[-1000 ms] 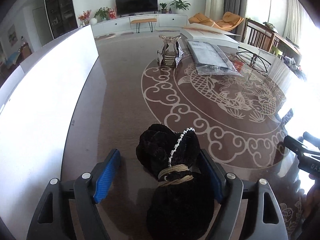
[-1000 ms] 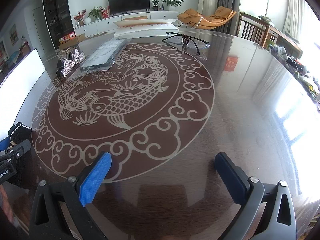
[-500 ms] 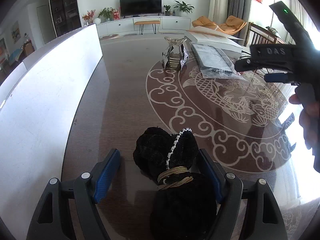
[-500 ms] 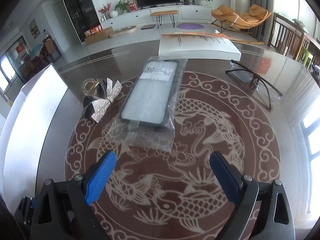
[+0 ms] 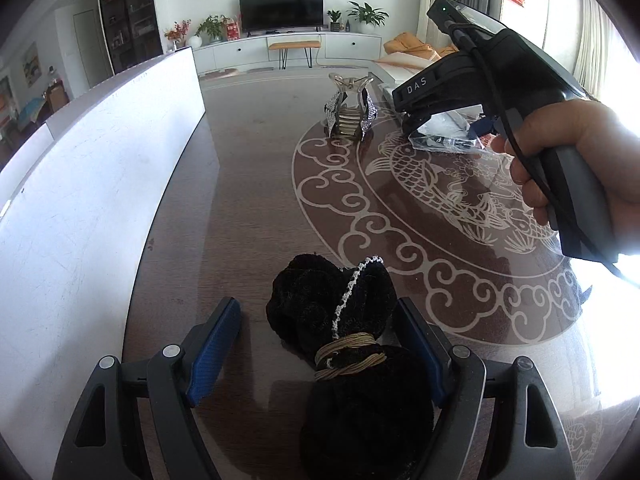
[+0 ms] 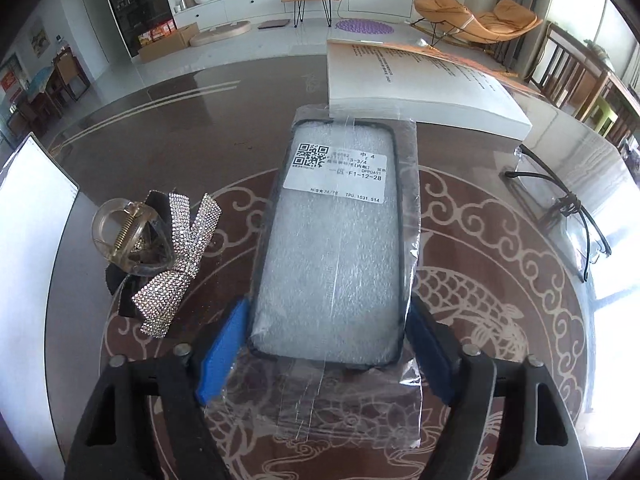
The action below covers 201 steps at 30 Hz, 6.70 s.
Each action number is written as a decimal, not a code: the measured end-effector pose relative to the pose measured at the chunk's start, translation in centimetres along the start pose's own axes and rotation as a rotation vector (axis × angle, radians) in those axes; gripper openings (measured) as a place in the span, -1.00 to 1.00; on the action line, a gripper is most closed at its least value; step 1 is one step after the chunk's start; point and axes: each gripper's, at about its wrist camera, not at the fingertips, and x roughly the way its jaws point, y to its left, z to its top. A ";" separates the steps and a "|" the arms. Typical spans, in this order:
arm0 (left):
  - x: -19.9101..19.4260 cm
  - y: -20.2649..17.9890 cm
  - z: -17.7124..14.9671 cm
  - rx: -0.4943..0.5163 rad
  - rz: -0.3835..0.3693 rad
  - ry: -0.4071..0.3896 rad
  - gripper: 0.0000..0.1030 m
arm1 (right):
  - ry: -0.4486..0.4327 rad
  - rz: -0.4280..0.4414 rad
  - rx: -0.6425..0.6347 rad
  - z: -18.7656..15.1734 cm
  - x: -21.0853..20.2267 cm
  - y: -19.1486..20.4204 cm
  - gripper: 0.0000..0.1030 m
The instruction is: Organize objects
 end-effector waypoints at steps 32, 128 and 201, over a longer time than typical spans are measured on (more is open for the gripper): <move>0.7 0.0 0.5 -0.017 0.014 0.031 1.00 | -0.173 -0.067 0.056 -22.3 -9.8 -8.9 1.00; -17.2 9.2 0.9 -0.156 -0.213 -0.188 -0.37 | -0.162 0.368 -0.038 -15.4 -23.1 1.2 0.46; 3.0 -7.4 4.4 0.034 -0.035 0.027 1.00 | -0.170 -0.137 0.165 -20.1 -9.0 -13.0 1.00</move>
